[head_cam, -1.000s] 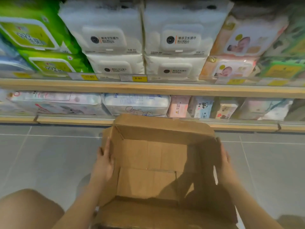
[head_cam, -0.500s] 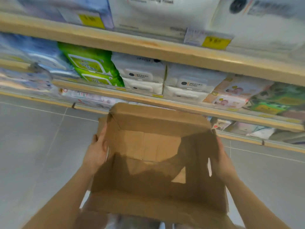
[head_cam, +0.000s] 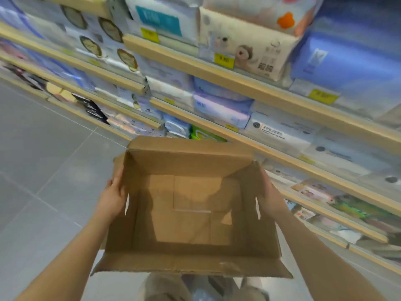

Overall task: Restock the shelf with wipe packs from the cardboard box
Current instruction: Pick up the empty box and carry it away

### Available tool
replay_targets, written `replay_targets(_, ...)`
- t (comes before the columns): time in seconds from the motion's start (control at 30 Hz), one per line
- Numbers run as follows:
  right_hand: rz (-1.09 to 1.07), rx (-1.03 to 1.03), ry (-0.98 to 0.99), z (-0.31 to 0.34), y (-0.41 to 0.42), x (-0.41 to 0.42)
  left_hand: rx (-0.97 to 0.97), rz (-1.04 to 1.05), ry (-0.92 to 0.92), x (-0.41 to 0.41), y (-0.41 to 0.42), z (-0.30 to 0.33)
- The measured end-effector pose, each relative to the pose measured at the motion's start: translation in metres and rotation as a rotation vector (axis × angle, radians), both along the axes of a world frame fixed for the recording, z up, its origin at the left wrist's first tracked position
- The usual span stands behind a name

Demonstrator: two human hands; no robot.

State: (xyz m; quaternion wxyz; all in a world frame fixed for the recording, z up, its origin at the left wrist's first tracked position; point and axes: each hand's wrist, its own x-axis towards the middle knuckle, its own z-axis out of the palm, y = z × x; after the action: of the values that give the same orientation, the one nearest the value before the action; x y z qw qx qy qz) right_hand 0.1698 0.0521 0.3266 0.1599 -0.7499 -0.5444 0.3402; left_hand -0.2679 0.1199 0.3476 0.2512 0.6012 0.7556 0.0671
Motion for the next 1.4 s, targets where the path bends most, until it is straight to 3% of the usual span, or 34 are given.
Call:
replay_targets(0.27,0.214,0.055,0.095,0.064,0.089,-0.062,0.059,0.311,-0.026,-0.053,-0.033,0.069)
replay_targets(0.63,0.619,0.155,0.310,0.140,0.170,-0.087,0.217,0.741,-0.009,-0.025,-0.138,0.112)
replay_targets(0.87,0.748,0.171,0.285,0.167,0.210,-0.144,0.306,0.925,-0.076,-0.028,-0.167,0.127)
replay_targets(1.4,0.759,0.235,0.278,0.197,0.283,-0.286,0.325,0.928,-0.049,-0.157,-0.106,0.141)
